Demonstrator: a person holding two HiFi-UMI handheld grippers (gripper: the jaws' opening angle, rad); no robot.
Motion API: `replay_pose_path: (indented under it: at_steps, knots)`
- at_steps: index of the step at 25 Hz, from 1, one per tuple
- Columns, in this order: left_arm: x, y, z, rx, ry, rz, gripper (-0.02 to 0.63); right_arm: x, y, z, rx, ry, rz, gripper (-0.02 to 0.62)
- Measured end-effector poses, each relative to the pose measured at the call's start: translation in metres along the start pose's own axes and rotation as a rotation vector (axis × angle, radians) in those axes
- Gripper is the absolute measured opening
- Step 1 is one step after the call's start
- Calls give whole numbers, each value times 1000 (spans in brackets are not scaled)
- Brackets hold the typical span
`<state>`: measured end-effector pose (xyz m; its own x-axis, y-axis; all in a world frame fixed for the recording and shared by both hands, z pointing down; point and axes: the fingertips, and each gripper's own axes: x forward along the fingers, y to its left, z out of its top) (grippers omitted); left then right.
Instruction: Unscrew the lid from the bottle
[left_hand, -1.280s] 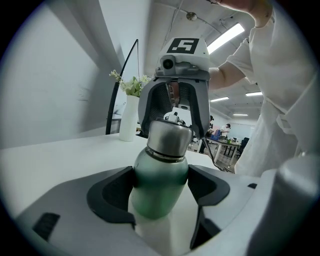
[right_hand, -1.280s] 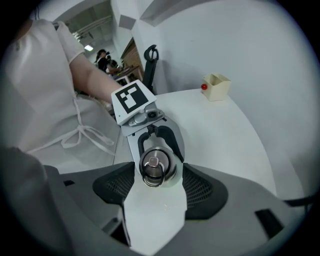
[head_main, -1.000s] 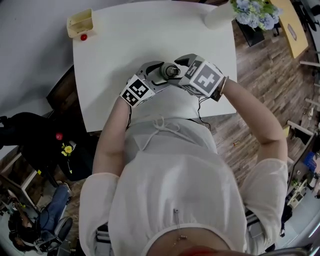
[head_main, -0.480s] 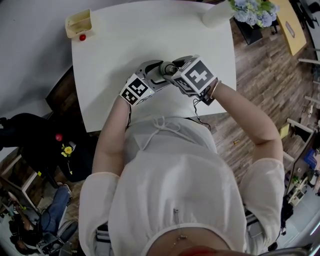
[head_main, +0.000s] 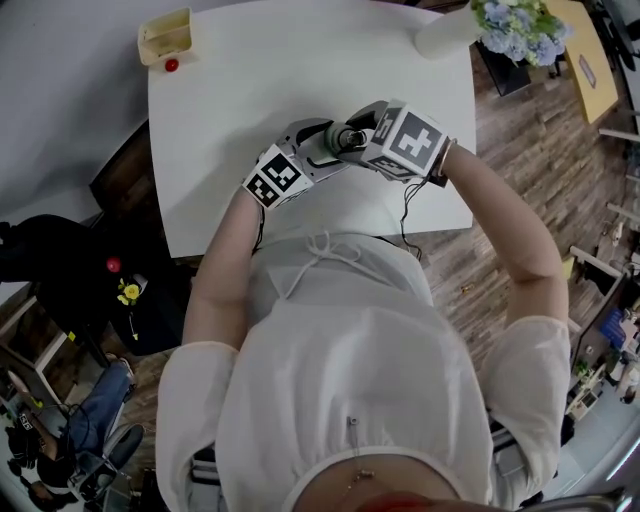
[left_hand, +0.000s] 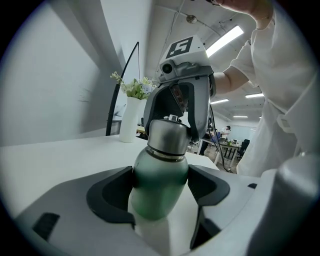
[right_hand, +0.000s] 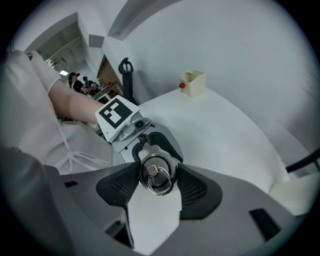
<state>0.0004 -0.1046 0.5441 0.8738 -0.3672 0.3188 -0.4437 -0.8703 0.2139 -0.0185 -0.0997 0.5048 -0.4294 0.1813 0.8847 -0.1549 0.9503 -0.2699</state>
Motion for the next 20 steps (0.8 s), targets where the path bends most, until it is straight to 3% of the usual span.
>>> replay_pose_path:
  at_steps: [7, 10, 13, 16, 18, 20]
  knots:
    - [0, 1, -2, 0, -6, -6, 356, 2, 6, 0, -375, 116, 137, 252]
    - [0, 1, -1, 2, -4, -4, 356, -1, 12, -1, -473, 185, 192, 252]
    - [0, 1, -1, 4, -4, -4, 356, -1, 13, -2, -487, 192, 205, 252]
    - [0, 1, -2, 7, -4, -4, 356, -2, 11, -1, -420, 161, 181, 255]
    - [-1, 1, -2, 5, -5, -3, 356, -3, 8, -3, -362, 135, 151, 275]
    - [-1, 1, -2, 3, -8, -4, 356, -4, 6, -8, -304, 112, 131, 350]
